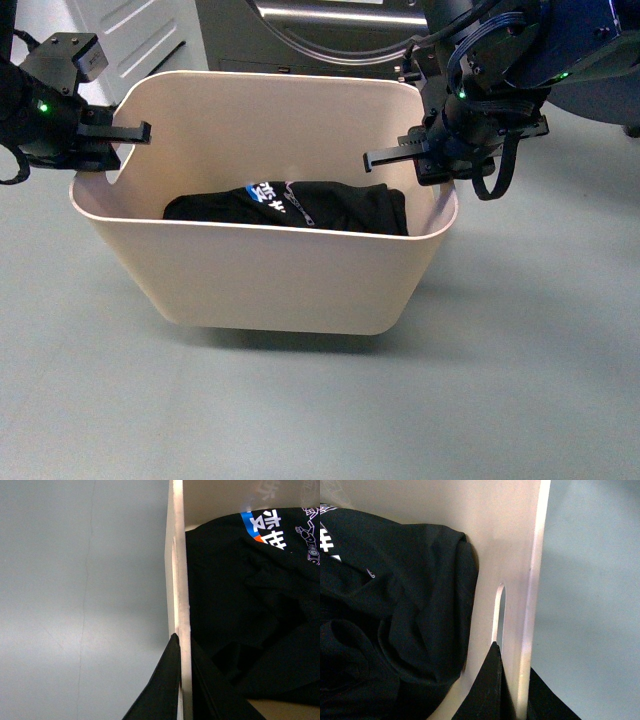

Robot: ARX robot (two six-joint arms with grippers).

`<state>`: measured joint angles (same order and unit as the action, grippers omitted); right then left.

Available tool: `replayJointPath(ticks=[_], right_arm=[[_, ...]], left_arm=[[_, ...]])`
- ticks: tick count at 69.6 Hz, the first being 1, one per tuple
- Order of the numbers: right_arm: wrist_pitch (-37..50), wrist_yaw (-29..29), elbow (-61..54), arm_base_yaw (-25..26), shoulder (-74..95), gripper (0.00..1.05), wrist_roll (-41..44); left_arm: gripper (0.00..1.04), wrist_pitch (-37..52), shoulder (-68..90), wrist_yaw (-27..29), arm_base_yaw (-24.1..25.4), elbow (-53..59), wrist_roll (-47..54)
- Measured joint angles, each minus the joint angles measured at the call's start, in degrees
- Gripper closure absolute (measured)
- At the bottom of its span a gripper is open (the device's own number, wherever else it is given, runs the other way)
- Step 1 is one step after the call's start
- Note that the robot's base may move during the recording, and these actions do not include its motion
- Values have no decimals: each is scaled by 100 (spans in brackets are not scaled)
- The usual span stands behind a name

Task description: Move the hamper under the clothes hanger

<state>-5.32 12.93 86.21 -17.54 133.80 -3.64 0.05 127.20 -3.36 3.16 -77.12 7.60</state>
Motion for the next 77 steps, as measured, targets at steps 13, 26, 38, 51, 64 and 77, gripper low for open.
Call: replayJointPath(ticks=[13,26,38,51,64,77], right_arm=[[0,0,-2,0,-4,102,20],[0,0,-2,0,-7,102,22],[2,-15,-2,-22,-9,102,22],[22,-155,-2,-201,-9,102,17],[22,-39,-2,-72,-26,102,20],[22,44,-2,101,-63,102,48]], left_arm=[[101,0,-2,0,0,0,0],[101,0,-2,2,0,0,2],[101,0,-2,17,9,4,2],[101,0,-15,118,170,11,7],[101,22,-20,26,68,11,24],[101,35,-26,-70,-94,13,17]])
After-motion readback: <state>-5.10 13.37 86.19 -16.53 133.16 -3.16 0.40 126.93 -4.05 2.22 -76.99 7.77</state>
